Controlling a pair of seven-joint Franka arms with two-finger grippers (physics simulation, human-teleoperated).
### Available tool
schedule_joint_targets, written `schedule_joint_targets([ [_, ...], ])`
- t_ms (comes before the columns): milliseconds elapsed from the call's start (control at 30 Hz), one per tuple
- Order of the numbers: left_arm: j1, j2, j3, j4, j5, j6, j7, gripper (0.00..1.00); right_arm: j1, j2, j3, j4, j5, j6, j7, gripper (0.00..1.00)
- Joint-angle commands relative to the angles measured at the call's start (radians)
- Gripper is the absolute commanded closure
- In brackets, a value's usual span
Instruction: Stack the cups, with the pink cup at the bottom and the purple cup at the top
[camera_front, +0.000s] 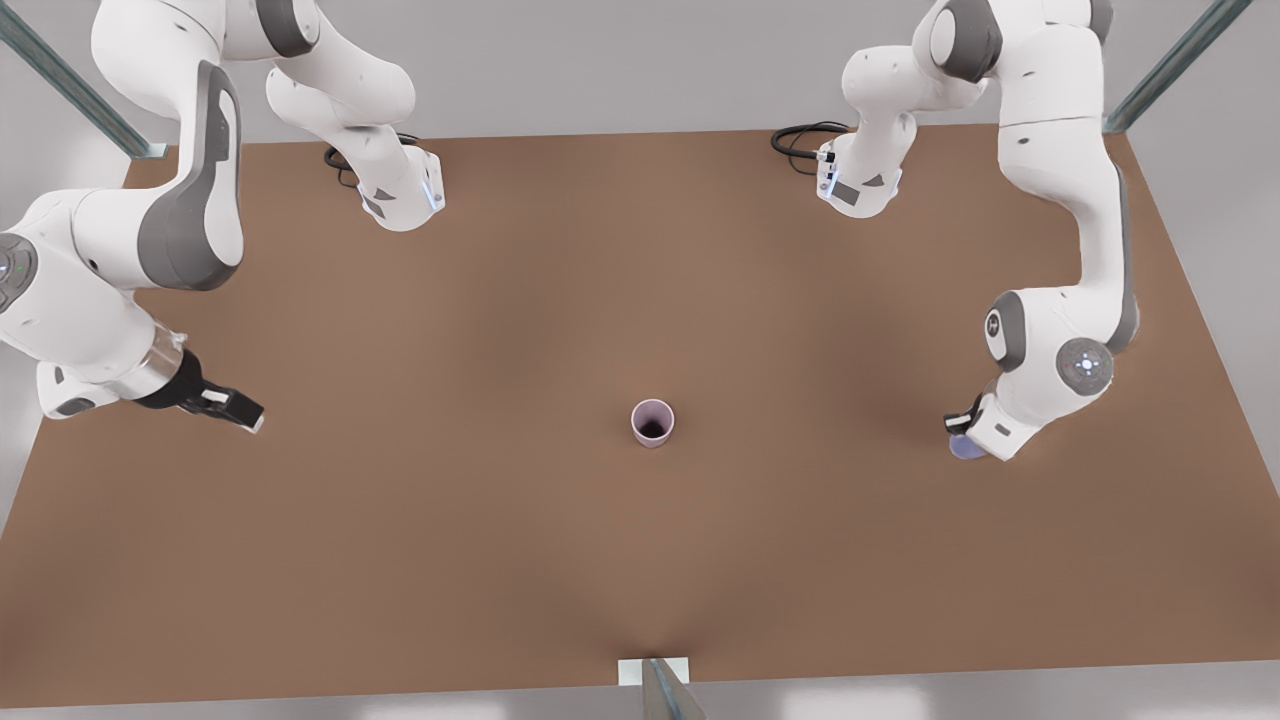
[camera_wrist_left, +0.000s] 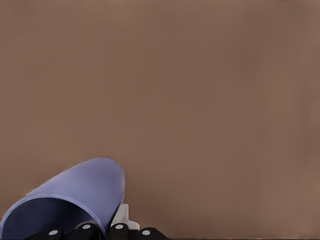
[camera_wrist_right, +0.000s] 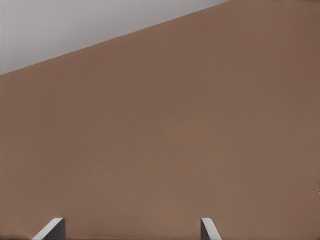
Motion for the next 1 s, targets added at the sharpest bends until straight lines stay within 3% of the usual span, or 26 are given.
schedule_joint_targets([
  [0, -0.035, -0.039, -0.060, 0.024, -0.009, -0.154, -0.231, 0.79, 0.000, 0.000, 0.000, 0.001, 0.004, -0.011, -0.296, 0.00],
  [33, -0.037, -0.047, -0.159, 0.065, -0.010, -0.216, -0.367, 0.79, -0.005, 0.000, 0.000, 0.001, 0.005, -0.011, -0.296, 0.00],
  [200, -0.063, -0.003, -0.414, 0.191, -0.049, -0.217, -0.780, 0.79, -0.022, -0.004, -0.002, 0.004, 0.011, -0.011, -0.296, 0.00],
  [500, -0.284, 0.223, -0.410, 0.515, 0.010, -0.176, -1.096, 0.79, -0.025, -0.007, -0.018, 0.022, 0.013, -0.013, -0.297, 0.00],
  [967, -0.345, 0.306, -0.402, 0.524, 0.036, 0.045, -1.194, 0.79, -0.048, -0.004, -0.029, 0.044, 0.013, -0.041, -0.303, 0.00],
])
